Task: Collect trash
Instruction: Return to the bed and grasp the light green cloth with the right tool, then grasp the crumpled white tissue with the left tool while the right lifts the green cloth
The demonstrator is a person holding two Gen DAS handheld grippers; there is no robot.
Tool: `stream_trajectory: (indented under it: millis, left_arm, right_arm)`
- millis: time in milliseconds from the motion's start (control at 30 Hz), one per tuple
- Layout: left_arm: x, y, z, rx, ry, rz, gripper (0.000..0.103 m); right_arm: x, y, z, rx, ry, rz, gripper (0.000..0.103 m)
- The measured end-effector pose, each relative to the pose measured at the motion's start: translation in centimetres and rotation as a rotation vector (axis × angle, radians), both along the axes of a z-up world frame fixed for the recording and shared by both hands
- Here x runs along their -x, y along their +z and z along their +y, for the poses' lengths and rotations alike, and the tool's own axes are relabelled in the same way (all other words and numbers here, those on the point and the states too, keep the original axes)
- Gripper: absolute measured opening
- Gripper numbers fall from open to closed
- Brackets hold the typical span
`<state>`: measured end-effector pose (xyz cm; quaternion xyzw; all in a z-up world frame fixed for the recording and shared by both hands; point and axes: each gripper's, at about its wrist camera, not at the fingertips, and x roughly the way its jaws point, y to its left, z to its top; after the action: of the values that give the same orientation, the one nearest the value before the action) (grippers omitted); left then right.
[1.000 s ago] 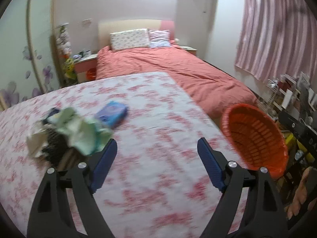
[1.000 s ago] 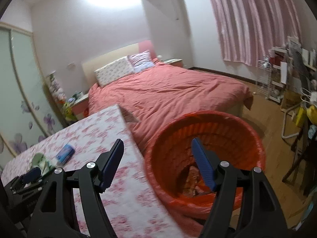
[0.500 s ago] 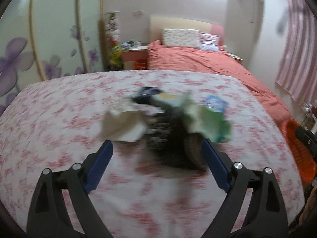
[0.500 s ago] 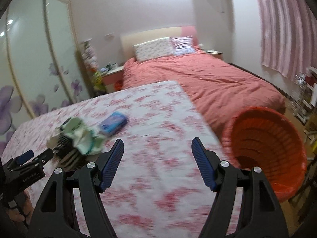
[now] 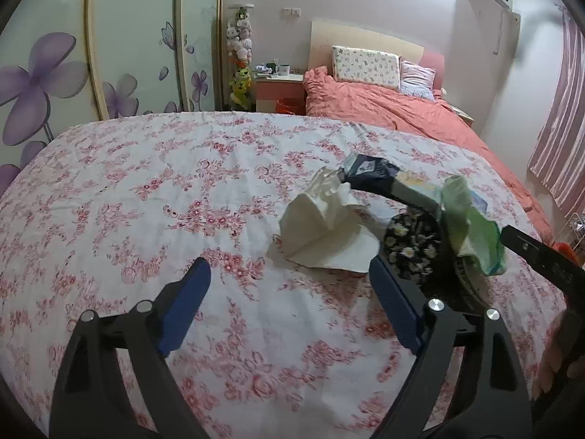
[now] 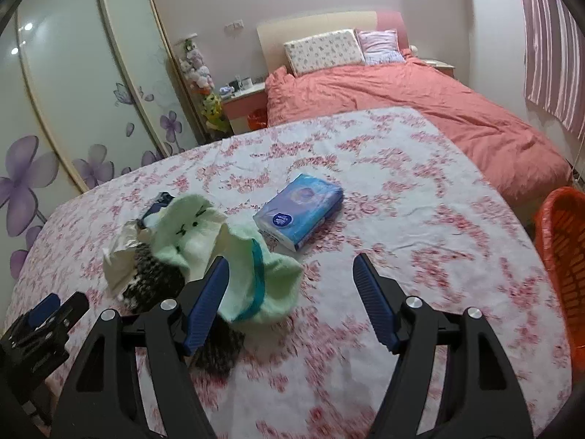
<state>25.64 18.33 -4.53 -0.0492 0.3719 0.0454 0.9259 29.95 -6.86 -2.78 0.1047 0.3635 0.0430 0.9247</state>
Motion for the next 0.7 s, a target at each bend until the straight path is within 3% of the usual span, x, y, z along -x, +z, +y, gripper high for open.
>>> stream_trajectory:
  millis: [100, 300, 533, 700]
  left_arm:
    - [-0.5, -0.5, 0.4, 0.007, 0.001, 0.012, 0.083]
    - [-1.5, -1.2, 0.7, 0.023, -0.003, 0.020, 0.082]
    - [-2.9, -1.5, 0.3, 0.045, -0.013, 0.028, 0.082]
    - [-4.0, -1.7, -0.1, 0.038, -0.013, 0.035, 0.082]
  right_arm:
    - [-0.6, -0.4, 0.6, 0.013, 0.011, 0.017, 0.061]
    - [-0.3, -0.9, 1.1, 0.032, 0.049, 0.028, 0.013]
    - [1.5, 0.4, -1.5, 0.005, -0.003, -0.047, 0.009]
    - [2.7, 0.9, -5.5, 0.028, -0.165, -0.084, 0.009]
